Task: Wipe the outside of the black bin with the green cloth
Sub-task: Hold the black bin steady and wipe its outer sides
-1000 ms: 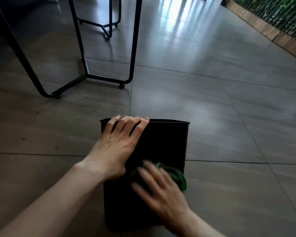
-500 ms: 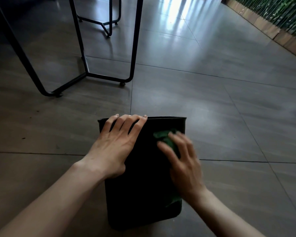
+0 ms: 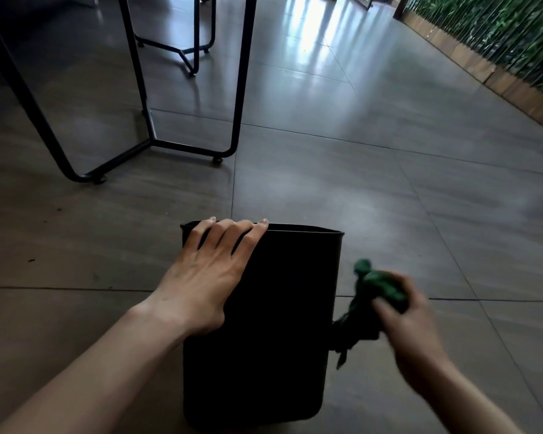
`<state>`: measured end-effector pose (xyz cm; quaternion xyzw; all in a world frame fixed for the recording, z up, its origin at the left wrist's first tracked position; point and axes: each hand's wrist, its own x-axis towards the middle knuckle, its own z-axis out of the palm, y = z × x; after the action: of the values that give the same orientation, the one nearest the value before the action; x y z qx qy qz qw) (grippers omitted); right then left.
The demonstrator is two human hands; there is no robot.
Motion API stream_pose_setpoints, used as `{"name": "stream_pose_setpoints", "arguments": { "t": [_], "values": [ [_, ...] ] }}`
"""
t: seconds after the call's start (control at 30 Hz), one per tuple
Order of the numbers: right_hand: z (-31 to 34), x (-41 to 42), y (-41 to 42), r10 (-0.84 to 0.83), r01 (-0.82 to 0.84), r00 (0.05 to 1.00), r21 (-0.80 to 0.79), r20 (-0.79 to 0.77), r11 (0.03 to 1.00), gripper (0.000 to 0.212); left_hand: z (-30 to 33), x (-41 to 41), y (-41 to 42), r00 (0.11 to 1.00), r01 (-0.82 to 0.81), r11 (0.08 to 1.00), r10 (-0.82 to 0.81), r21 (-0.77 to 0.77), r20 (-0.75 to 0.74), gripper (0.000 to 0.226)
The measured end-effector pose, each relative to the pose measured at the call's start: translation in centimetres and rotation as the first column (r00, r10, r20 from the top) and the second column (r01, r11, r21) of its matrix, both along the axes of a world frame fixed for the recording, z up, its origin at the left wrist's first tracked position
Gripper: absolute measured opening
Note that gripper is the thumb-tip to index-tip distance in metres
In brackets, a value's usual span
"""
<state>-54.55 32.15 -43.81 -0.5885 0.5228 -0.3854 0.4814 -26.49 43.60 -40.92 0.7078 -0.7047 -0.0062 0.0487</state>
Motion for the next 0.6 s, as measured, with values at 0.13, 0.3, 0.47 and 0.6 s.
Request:
{"name": "stream_pose_setpoints", "arguments": {
  "t": [0.13, 0.3, 0.47, 0.6],
  "values": [
    [6.4, -2.3, -4.0, -0.118, -0.037, 0.884, 0.318, 0.453, 0.947, 0.036, 0.1, 0.2, 0.3, 1.000, 0.011, 1.000, -0.012, 0.001, 0.017, 0.113],
    [10.9, -2.7, -6.9, 0.012, -0.115, 0.935, 0.272, 0.354, 0.955, 0.057, 0.9, 1.7, 1.2, 0.998, -0.030, 1.000, 0.030, 0.010, -0.057, 0.102],
    [8.9, 1.4, -7.6, 0.270, -0.322, 0.856, -0.044, -0.441, 0.946, 0.040, 1.2, 3.2, 2.0, 0.995, -0.067, 0.996, 0.071, 0.053, -0.071, 0.082],
    [8.1, 4.7, -7.6, 0.496, -0.703, 0.448, 0.050, -0.744, 0.709, 0.067, 1.0, 3.8, 2.7, 0.992, -0.070, 0.997, 0.073, 0.042, -0.099, 0.070]
  ]
}}
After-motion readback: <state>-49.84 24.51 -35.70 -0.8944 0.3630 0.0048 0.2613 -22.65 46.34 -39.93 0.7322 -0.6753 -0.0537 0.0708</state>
